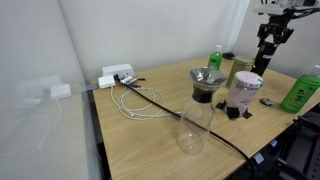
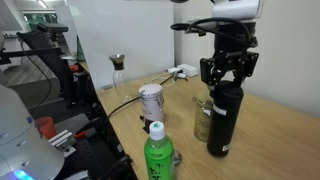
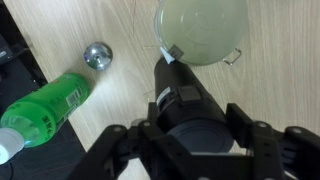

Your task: Pick the black bottle and move it to the left on the table

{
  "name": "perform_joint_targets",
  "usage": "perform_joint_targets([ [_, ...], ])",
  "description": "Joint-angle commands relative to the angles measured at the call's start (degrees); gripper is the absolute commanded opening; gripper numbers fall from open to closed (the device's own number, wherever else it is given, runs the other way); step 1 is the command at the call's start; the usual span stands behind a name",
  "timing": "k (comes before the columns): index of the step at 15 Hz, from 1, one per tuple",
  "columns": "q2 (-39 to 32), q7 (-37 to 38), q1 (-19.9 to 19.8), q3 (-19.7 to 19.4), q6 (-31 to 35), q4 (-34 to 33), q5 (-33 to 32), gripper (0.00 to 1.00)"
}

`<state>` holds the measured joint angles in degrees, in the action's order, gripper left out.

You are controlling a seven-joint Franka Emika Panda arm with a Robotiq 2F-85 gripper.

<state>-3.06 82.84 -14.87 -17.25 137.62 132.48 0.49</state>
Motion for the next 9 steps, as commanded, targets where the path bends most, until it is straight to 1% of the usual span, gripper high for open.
perform_joint_targets([
  [1, 2.44, -1.76, -0.18, 0.29, -3.03, -0.64, 0.46, 0.44],
  [3, 3.77, -0.71, -0.27, 0.37, -2.11, -0.64, -1.05, 0.44],
  [5, 5.43, -0.93, -0.32, 0.67, -0.87, -0.78, -0.91, 0.44],
  [9, 7.94, 0.52, -0.59, 1.83, 5.02, -1.16, -3.92, 0.44],
])
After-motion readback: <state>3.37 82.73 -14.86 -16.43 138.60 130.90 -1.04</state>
